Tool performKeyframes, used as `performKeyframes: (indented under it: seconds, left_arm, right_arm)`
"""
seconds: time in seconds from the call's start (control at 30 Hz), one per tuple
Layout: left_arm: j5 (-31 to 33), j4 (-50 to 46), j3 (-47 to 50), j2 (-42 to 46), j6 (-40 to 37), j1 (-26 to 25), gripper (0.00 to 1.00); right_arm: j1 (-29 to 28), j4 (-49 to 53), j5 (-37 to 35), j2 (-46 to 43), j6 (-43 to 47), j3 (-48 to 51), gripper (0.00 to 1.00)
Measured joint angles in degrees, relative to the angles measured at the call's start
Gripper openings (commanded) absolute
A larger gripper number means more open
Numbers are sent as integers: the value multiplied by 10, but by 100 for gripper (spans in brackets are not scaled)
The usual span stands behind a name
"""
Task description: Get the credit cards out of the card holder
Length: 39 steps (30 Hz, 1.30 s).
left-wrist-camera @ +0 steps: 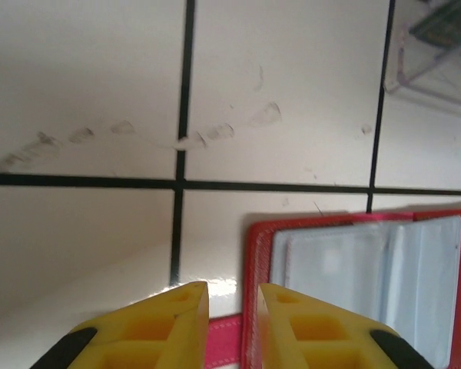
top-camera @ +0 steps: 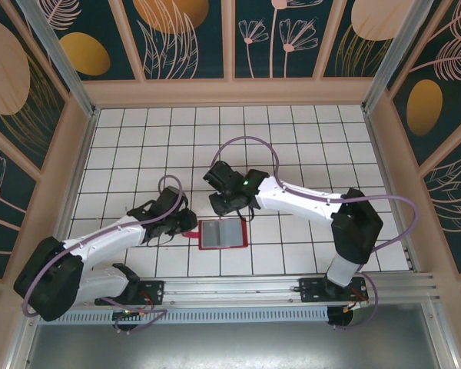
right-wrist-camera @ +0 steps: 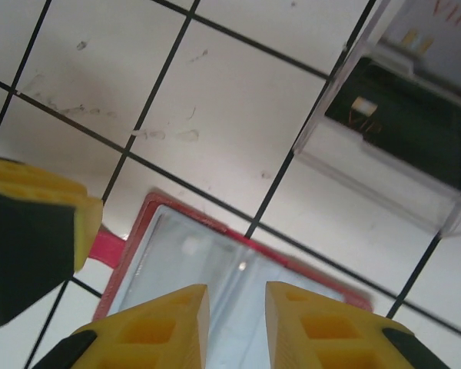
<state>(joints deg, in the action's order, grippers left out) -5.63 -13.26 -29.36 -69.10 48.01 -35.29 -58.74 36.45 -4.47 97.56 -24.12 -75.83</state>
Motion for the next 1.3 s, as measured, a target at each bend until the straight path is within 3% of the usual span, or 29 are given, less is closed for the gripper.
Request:
performKeyframes:
  seconds: [0.37, 0.67, 1.3]
  left_arm:
    - [-42, 10, 7, 11, -44, 107, 27]
    - [-68, 10, 10, 28, -63, 191, 29]
    - [-75, 10, 18, 43, -62, 211, 30]
  right_arm:
    - [-41, 6, 4, 6, -126, 22, 31]
    - [-75, 21, 11, 78, -155, 4, 35]
    - [-92, 58, 9, 193, -170, -98, 44]
